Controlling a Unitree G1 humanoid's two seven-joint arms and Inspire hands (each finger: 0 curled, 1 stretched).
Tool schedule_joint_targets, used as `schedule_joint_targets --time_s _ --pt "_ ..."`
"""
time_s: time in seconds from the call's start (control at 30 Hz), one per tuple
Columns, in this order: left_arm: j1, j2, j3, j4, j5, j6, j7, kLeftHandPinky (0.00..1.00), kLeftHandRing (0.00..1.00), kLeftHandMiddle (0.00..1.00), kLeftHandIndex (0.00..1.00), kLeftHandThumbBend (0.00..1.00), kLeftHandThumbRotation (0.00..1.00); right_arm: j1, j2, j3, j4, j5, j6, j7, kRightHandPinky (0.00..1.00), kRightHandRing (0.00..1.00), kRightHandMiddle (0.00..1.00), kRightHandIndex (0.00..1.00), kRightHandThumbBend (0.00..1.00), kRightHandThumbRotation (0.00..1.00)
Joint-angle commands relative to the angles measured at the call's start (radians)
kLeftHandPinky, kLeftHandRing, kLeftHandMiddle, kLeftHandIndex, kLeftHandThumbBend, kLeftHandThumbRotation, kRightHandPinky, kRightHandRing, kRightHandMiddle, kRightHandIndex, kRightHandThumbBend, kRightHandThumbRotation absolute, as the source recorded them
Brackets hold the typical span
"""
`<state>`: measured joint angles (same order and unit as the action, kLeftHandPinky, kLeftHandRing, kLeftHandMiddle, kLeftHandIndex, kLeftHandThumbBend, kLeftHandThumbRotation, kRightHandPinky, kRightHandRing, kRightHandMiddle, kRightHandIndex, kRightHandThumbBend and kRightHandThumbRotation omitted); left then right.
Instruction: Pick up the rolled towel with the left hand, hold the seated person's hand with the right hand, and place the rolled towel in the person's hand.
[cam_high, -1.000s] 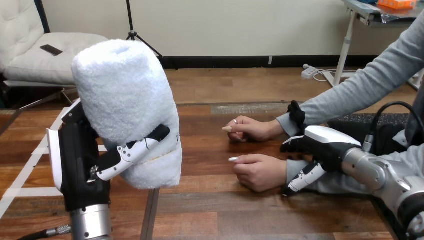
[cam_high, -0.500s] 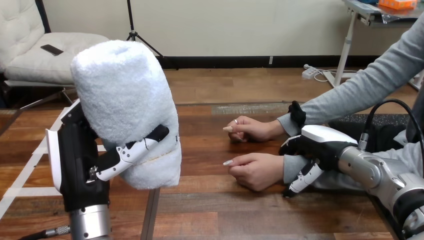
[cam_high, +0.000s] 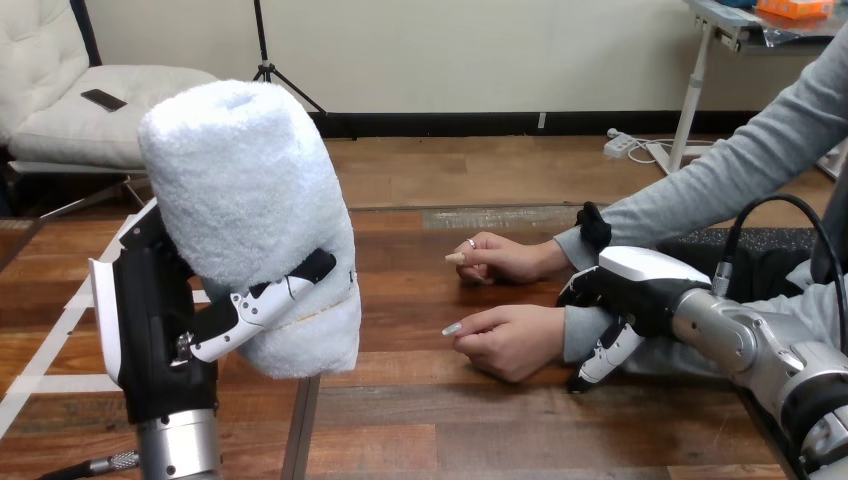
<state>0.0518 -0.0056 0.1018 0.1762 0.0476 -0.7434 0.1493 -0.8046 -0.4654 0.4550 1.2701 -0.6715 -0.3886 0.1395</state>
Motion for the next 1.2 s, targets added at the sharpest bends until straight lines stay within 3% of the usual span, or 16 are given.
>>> schedule_joint_targets --time_s 0.0,0.3,0.73,1.17 --pt "-0.045 0.004 0.010 -0.043 -0.001 -0.012 0.001 0.28 0.33 0.40 0.43 0.58 0.00 -0.016 0.033 0.030 0.027 -0.016 0.010 0.025 0.62 0.73 0.75 0.73 0.95 0.14" --pt "-0.050 0.006 0.013 -0.036 -0.008 -0.018 -0.001 0.28 0.33 0.40 0.43 0.59 0.00 -0.015 0.035 0.032 0.028 -0.006 0.010 0.044 0.61 0.67 0.71 0.68 0.94 0.12" --pt "-0.056 0.008 0.018 -0.027 -0.003 -0.024 0.000 0.29 0.34 0.40 0.44 0.58 0.00 -0.008 0.032 0.036 0.023 -0.003 -0.012 0.026 0.49 0.52 0.58 0.60 0.80 0.20" --pt "-0.061 0.006 0.023 -0.023 -0.005 -0.024 -0.006 0.30 0.34 0.40 0.44 0.59 0.00 -0.004 0.029 0.026 0.020 0.010 -0.047 0.014 0.42 0.46 0.51 0.54 0.70 0.22"
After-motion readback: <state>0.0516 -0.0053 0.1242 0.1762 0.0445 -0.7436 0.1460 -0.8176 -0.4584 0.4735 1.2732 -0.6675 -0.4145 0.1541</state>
